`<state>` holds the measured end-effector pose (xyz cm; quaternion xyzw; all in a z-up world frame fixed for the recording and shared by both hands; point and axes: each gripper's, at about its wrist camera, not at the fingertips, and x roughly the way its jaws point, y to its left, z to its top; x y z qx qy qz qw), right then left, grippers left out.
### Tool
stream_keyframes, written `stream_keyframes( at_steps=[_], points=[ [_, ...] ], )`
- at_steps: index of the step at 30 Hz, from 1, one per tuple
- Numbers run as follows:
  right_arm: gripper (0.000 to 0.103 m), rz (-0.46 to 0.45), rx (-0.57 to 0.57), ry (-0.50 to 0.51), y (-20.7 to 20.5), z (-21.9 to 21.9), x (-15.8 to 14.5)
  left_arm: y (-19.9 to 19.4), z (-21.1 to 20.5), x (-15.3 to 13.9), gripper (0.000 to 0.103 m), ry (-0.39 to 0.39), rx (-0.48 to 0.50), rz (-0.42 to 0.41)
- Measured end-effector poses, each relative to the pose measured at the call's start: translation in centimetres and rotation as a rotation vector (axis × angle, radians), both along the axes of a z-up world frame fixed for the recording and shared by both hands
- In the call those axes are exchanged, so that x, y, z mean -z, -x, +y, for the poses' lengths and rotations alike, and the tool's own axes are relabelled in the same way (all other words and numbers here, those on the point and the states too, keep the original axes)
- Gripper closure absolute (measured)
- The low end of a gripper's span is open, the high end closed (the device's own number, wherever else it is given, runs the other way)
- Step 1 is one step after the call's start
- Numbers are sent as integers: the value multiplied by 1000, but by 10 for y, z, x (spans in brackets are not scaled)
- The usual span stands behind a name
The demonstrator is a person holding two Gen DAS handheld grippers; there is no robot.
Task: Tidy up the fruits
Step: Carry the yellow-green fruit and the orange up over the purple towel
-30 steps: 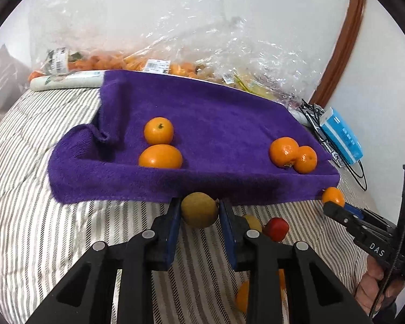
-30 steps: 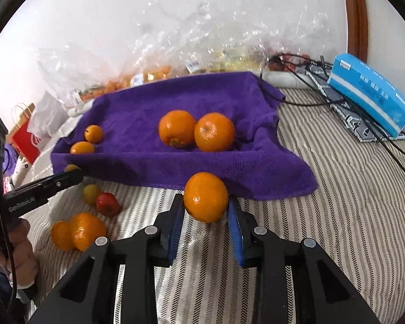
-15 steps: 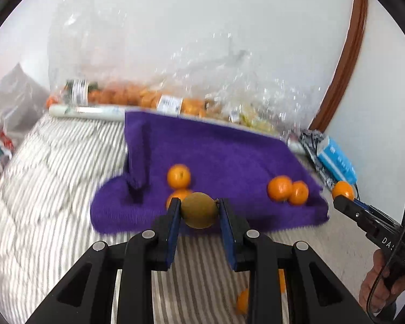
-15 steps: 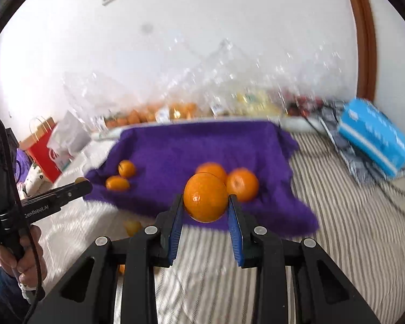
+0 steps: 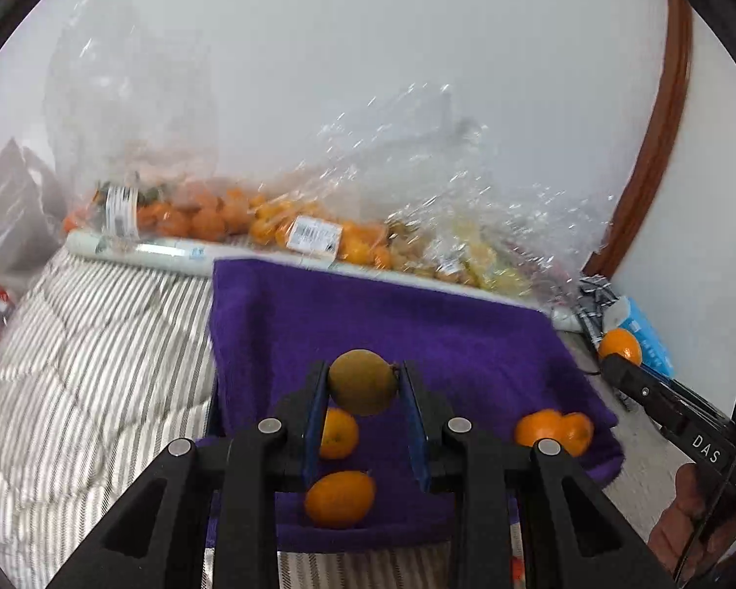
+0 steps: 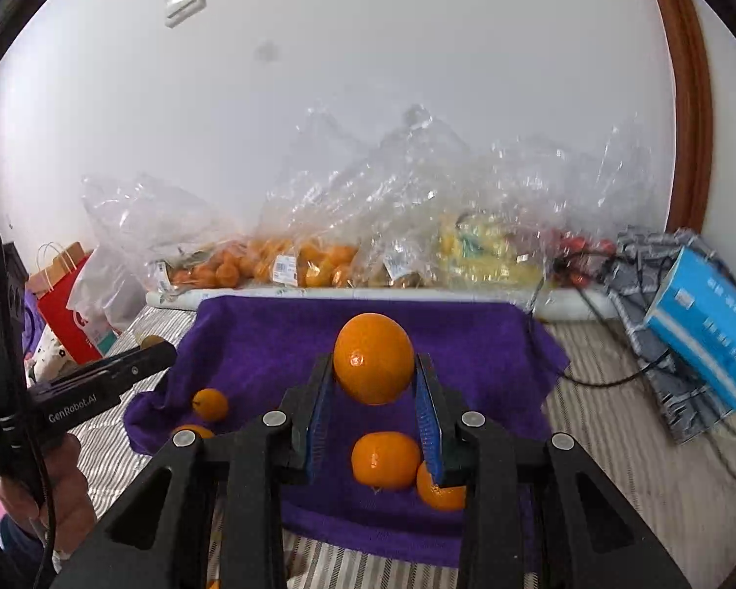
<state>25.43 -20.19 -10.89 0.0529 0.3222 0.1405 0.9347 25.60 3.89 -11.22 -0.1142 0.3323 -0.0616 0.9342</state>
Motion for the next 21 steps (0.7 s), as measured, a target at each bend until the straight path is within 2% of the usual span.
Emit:
stream_keyframes(
  at_steps=[4,10,21],
  points=[
    [71,72,-3,25,-11,-6,26,2,5,9,76,2,-19,19],
    [71,109,34,-38,-19,-27,34,0,8,17,76,28,-12,36],
    [71,141,37,-5,-24,-20,50,1,-5,24,76,-10,15,49]
  ],
)
